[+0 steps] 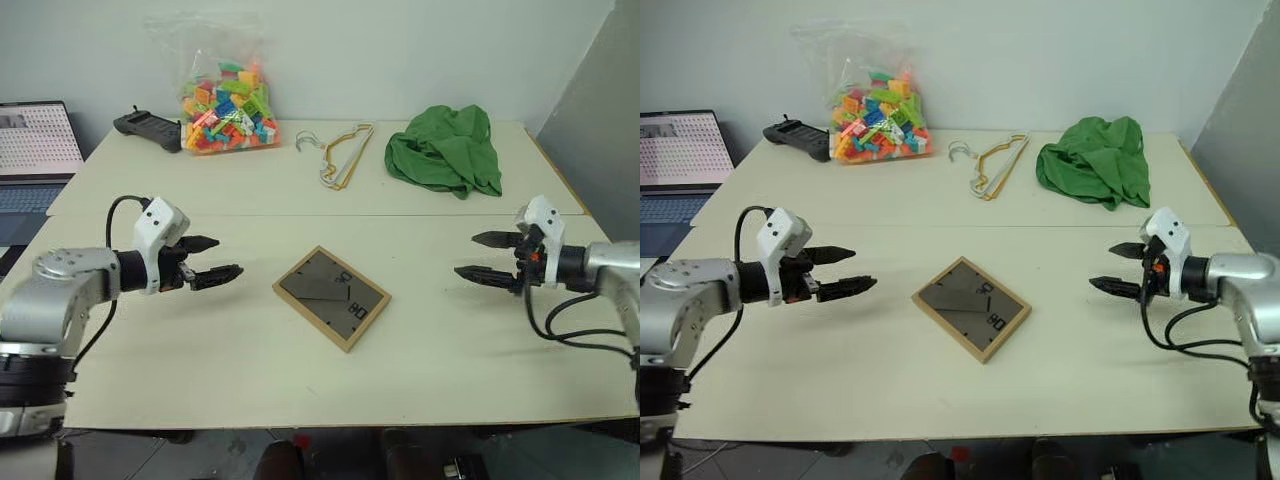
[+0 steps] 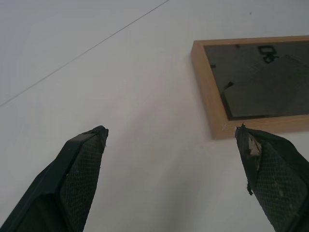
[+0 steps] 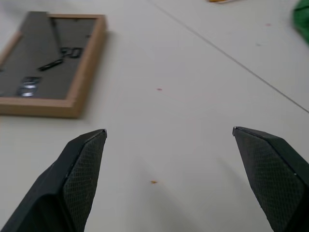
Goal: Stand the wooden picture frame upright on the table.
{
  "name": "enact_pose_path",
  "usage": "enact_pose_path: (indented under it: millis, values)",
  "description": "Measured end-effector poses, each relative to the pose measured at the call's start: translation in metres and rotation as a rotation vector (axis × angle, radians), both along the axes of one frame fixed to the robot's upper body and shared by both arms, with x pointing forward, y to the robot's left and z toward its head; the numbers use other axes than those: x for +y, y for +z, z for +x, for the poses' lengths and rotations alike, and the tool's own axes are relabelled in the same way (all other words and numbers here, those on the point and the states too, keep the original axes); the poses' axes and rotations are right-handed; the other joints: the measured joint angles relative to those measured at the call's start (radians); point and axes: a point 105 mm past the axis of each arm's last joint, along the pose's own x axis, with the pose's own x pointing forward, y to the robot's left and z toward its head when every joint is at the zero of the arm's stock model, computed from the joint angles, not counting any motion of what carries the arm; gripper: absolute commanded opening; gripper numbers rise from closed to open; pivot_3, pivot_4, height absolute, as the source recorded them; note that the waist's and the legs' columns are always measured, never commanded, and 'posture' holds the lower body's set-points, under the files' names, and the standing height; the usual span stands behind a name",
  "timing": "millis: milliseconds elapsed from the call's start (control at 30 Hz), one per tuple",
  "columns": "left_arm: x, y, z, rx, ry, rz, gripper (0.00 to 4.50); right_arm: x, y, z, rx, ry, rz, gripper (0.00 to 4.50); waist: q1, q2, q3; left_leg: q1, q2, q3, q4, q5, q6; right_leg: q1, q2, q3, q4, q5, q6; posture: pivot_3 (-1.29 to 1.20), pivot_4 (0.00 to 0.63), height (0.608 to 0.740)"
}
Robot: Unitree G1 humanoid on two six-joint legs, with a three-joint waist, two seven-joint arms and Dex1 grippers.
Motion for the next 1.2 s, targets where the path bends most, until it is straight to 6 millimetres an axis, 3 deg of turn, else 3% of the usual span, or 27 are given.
enact_pose_path:
  millis: [133,300,433,567,767,933,1000,1200]
  values:
    - [-0.001,0.002,0.002,-0.027,-0.005,0.014,4.50,0.010,0.003,0.005,0.004,0.037,0.015,4.45,0.000,0.000,0.000,-0.002,0.000,0.000,0.000,0.000,0.000,-0.001,0.000,0.000,-0.001,0.000,0.000,0.00,0.150,0.740]
    - [-0.012,-0.016,-0.003,0.003,-0.004,-0.009,4.50,0.020,-0.011,0.017,-0.003,0.034,0.008,4.45,0.000,0.000,0.000,-0.004,0.000,0.000,0.001,-0.001,0.002,-0.003,0.000,0.000,-0.001,0.000,0.000,0.00,0.150,0.740]
    - [-0.025,-0.029,-0.020,0.052,-0.036,-0.047,3.84,0.026,-0.020,0.033,-0.039,0.004,-0.008,3.79,-0.002,0.000,0.000,-0.003,0.001,0.001,0.001,-0.001,0.002,-0.002,0.000,0.001,0.000,0.000,0.000,0.00,0.150,0.740]
    - [-0.040,-0.052,-0.036,0.101,-0.032,-0.099,3.00,0.037,-0.040,0.049,-0.048,-0.017,-0.032,2.79,-0.002,0.000,0.000,-0.002,0.001,0.001,0.001,-0.001,0.002,-0.002,0.000,0.001,0.000,0.000,0.000,0.00,0.150,0.740]
    - [-0.053,-0.084,-0.032,0.093,0.078,-0.114,1.53,0.068,-0.065,0.059,-0.073,0.006,-0.062,1.19,0.003,0.000,0.000,-0.002,0.000,0.001,0.002,-0.001,0.002,-0.002,-0.001,0.001,0.001,0.000,0.000,0.00,0.150,0.740]
    - [-0.068,-0.094,-0.025,0.073,0.106,-0.137,0.29,0.087,-0.084,0.042,-0.047,0.071,-0.061,0.00,0.005,0.000,0.000,-0.002,0.000,0.000,0.002,-0.001,0.002,-0.001,-0.001,0.001,0.001,0.000,0.000,0.00,0.150,0.740]
    - [-0.072,-0.098,-0.023,0.073,0.111,-0.144,0.02,0.091,-0.091,0.032,-0.028,0.096,-0.061,0.00,0.004,0.000,0.000,-0.002,0.000,0.000,0.002,-0.001,0.002,-0.001,-0.001,0.001,0.002,0.000,0.000,0.00,0.150,0.740]
    - [-0.082,-0.104,-0.005,0.059,0.105,-0.144,0.02,0.102,-0.086,0.005,-0.015,0.186,-0.071,0.00,0.007,-0.001,-0.001,-0.001,0.000,-0.001,0.002,-0.001,0.002,-0.001,0.000,-0.001,0.003,0.000,0.000,0.00,0.150,0.740]
